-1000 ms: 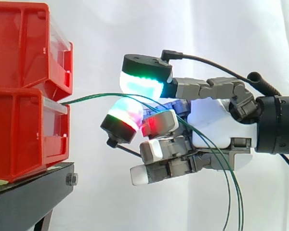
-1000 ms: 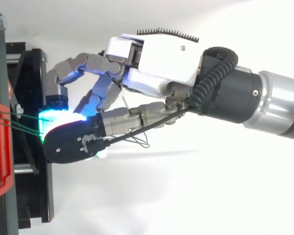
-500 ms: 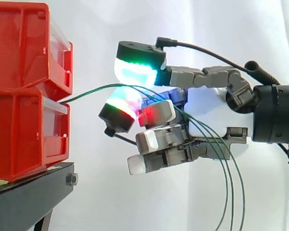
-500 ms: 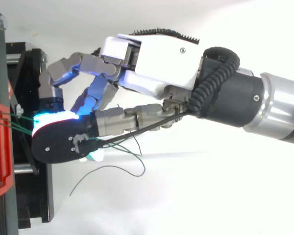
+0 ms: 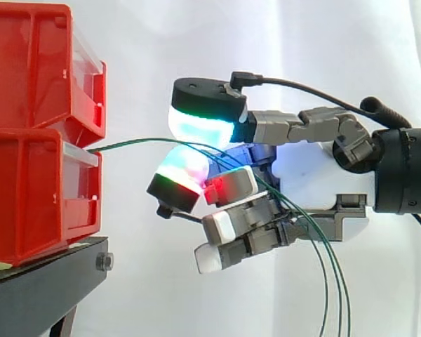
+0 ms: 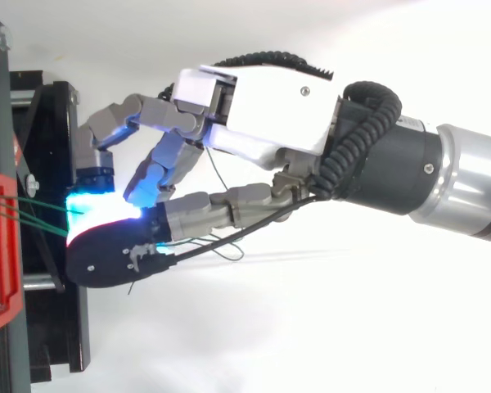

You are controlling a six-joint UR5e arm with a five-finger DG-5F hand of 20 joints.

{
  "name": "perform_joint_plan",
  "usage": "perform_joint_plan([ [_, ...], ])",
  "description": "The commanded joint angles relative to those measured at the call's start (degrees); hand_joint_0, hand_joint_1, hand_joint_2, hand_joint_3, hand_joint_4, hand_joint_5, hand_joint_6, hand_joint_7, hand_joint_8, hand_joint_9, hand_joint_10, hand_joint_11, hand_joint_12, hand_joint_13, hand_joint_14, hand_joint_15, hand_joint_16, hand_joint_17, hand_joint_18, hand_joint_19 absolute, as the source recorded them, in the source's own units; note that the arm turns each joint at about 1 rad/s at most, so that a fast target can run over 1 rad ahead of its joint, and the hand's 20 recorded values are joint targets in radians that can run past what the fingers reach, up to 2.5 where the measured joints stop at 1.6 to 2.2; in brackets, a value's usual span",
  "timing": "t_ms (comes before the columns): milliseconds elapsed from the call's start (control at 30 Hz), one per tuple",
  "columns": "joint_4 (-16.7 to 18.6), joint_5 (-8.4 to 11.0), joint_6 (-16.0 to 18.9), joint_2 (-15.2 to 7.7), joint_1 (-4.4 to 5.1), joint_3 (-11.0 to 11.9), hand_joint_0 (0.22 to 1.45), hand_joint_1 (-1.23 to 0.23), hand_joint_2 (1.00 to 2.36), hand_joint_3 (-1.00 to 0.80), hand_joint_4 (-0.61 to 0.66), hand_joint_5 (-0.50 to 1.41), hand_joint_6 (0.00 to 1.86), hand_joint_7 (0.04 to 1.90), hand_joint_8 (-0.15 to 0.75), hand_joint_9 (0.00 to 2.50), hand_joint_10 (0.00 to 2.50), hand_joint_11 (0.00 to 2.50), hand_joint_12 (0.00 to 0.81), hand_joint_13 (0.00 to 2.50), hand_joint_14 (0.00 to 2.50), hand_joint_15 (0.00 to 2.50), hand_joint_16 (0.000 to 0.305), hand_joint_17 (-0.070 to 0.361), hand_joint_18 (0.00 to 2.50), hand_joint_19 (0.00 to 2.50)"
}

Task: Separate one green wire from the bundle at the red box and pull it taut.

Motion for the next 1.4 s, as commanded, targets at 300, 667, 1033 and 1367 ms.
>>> perform_joint_plan([
  [300,-0.62,2.02,0.14,0.07,0.46,0.16,0.69,-0.88,1.01,-0.37,0.12,-0.19,0.88,1.16,0.330,1.18,0.02,1.20,0.386,1.09,0.03,0.71,0.053,0.120,0.85,0.51],
  [667,-2.90,2.37,0.23,0.07,0.72,1.91,0.57,-0.81,1.00,-0.50,0.19,-0.17,0.87,1.16,0.333,1.23,0.02,1.15,0.388,1.10,0.03,0.71,0.055,0.123,0.87,0.54],
  [1033,-6.60,2.19,0.32,1.04,0.72,3.06,0.72,-0.95,1.00,-0.50,0.16,-0.19,0.87,1.15,0.295,1.09,0.02,1.13,0.374,1.00,0.02,0.70,0.054,0.121,0.81,0.49],
  [1367,-8.79,2.10,0.40,1.56,0.46,3.06,0.60,-1.00,1.00,-0.50,0.10,-0.18,0.87,1.10,0.277,1.10,0.02,1.11,0.372,0.88,0.02,0.61,0.052,0.116,0.76,0.47],
])
